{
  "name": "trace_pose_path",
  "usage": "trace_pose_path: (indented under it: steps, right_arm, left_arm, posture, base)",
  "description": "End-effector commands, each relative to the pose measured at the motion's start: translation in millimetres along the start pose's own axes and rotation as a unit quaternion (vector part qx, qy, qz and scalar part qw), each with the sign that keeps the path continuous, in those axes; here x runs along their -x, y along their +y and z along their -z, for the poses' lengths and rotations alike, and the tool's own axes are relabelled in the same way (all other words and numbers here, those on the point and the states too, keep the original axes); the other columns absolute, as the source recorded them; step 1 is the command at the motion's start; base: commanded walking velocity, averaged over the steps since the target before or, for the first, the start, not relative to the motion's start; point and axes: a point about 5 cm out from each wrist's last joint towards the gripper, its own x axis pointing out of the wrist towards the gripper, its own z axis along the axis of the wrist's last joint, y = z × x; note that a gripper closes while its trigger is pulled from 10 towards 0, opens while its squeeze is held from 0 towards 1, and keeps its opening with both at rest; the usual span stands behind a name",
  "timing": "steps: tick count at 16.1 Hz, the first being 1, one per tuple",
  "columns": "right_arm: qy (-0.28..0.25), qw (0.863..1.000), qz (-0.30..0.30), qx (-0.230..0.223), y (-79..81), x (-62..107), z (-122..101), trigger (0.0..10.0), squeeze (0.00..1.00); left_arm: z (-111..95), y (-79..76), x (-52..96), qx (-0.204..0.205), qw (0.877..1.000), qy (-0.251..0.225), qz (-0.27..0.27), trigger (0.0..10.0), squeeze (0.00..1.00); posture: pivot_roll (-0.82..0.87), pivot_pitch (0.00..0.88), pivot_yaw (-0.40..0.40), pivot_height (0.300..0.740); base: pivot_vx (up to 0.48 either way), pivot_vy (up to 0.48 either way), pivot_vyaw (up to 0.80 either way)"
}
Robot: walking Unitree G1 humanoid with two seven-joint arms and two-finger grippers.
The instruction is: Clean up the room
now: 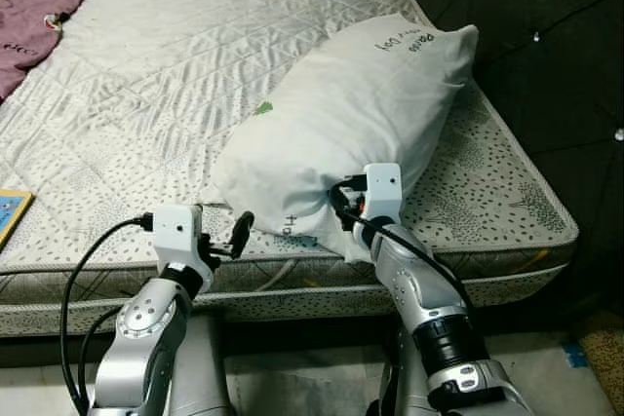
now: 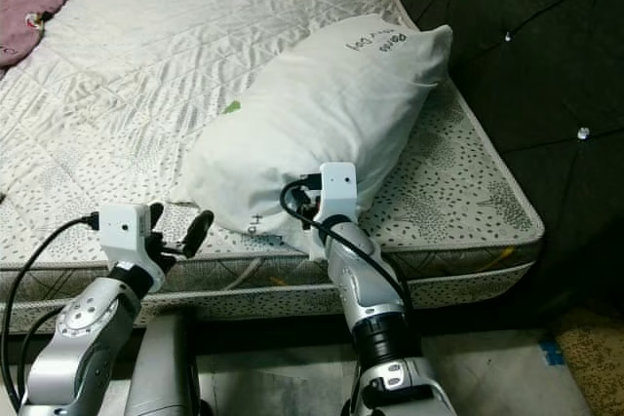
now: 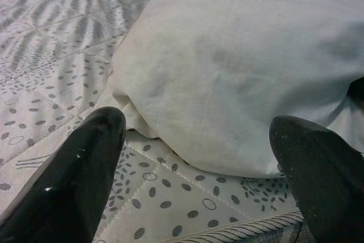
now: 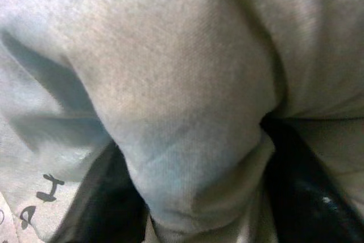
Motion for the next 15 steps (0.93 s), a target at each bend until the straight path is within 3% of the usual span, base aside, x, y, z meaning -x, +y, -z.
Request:
trace_pose_path:
  steps: [1,11,12,15]
  right_arm:
    - [-0.018,1.0,-0.018,-0.003,9.8,-3.8,-10.8,0.0,0.0]
    - [-0.023,0.999,-0.007,0.029,-10.6,-16.2,-17.6,0.0,0.0]
    - [-0.032,0.999,0.002,0.034,-18.0,-18.4,-25.3,0.0,0.0]
    - [-0.077,0.994,0.065,0.045,-59.5,-21.0,-63.9,0.0,0.0]
  left_arm:
    - [-1.0,2.0,-1.1,-0.005,1.0,-0.002,-0.008,10.0,0.0]
    - [-1.6,1.6,-4.3,-0.006,1.0,-0.005,-0.014,10.0,0.0]
    - [-1.7,1.6,-4.7,-0.006,1.0,-0.005,-0.015,10.0,0.0]
    - [-2.3,1.6,-5.7,-0.004,1.0,-0.008,-0.02,10.0,0.0]
  posture:
    - [0.0,0.066,-0.027,0.51]
    - [0.0,0.068,-0.029,0.51]
    - [0.0,0.066,-0.03,0.51]
    - [0.0,0.063,-0.033,0.51]
  base:
    - [0.0,0.0,0.0]
    - [0.0,0.0,0.0]
    - [0.0,0.0,0.0]
    - [0.0,0.0,0.0]
